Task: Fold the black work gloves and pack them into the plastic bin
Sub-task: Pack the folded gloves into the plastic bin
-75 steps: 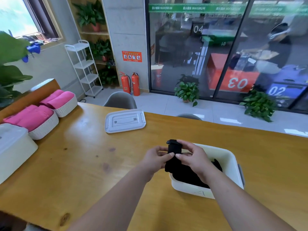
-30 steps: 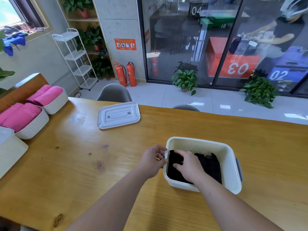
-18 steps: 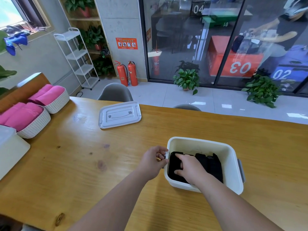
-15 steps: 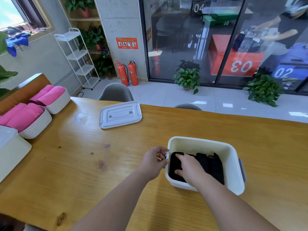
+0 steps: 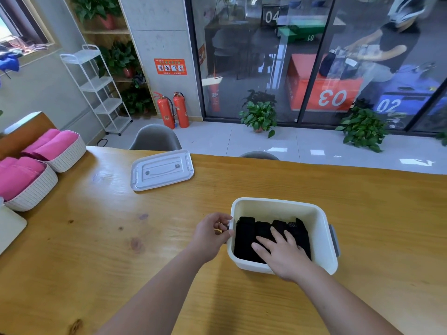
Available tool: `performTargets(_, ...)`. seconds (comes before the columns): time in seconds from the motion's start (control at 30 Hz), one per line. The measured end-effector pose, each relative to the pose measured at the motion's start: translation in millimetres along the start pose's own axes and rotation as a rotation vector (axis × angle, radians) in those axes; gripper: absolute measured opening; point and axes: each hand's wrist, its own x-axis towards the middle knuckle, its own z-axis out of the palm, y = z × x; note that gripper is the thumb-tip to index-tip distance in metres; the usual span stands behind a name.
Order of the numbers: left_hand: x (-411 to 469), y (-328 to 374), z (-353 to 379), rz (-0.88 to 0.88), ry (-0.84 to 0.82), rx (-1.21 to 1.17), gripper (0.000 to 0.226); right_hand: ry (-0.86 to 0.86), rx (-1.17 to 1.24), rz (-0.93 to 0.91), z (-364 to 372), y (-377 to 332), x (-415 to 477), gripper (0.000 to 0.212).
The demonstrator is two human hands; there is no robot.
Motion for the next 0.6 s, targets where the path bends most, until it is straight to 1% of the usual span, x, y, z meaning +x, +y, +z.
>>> performTargets(0.13, -2, 2, 2, -0.005, 0.016, 0.024, 0.03, -0.077, 0.015, 0.025, -7, -4, 2, 0.073)
performTargets(0.2, -3, 5, 2, -0.007, 0.026, 0.031, 0.03, -0.072, 0.01, 0.021, -7, -4, 1, 0.072)
performTargets(0.3, -5, 8, 3, 0.004, 0.049, 0.064, 0.031, -0.018, 0.01, 0.0, -6, -2, -4, 0.069)
performTargets(0.37, -7, 6, 5, 0.023, 0.094, 0.145, 0.036, 0.049, -0.003, -0.025, -8, 1, -7, 0.067)
performTargets(0.4, -7, 5, 6, 0.02, 0.098, 0.176, 0.041, 0.101, -0.017, -0.036, -10, 4, -8, 0.066)
performTargets(0.5, -7, 3, 7, -0.054, 0.038, 0.201, 0.059, 0.295, -0.097, -0.037, -16, 19, -9, 0.064)
performTargets(0.6, -5, 7, 9, -0.075, 0.023, 0.194, 0.06, 0.419, -0.2, 0.008, -17, 41, -7, 0.062)
